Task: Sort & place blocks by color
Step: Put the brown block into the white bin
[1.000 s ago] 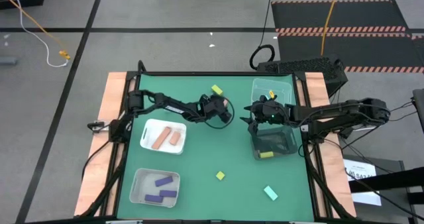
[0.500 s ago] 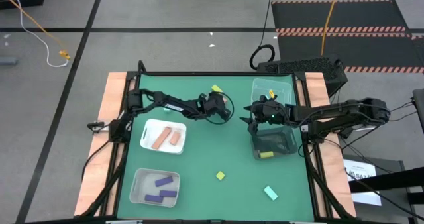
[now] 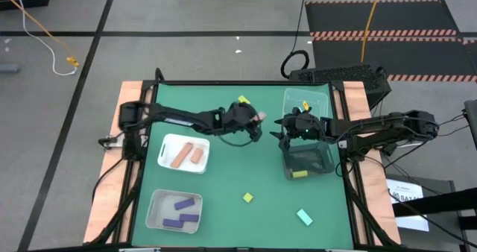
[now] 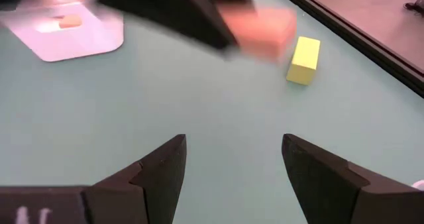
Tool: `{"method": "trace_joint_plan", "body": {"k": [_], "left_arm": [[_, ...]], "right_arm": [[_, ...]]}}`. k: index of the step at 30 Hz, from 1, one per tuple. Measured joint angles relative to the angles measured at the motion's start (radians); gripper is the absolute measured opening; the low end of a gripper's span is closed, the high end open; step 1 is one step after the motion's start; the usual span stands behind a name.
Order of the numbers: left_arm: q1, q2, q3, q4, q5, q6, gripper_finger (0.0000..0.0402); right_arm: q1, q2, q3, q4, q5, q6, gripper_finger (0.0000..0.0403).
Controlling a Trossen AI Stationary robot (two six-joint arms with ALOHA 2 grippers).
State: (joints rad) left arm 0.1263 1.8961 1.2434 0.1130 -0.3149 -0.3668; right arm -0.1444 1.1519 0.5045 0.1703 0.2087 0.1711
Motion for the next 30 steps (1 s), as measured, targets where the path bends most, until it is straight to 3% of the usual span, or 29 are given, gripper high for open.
{"method": "trace_joint_plan", "body": {"k": [13,23,30], "left_arm": [[-0.152,-0.334,0.002,0.075,-0.014,0.319,0.0130],[-0.215,-0.373,0.002,0.067,-0.016,0.373,0.0130],[-0.227,-0.374,0.002,-0.042,-0.016,0.306,0.0130]], "right_arm": [[0.000,0.000,-0.001,-0.001,0.004,0.000,0.0240],[0.000,0.000,-0.001,0.013,0.004,0.000,0.0240],[0.000,0.000,-0.001,0.023,0.003,0.000,0.0240]]}}
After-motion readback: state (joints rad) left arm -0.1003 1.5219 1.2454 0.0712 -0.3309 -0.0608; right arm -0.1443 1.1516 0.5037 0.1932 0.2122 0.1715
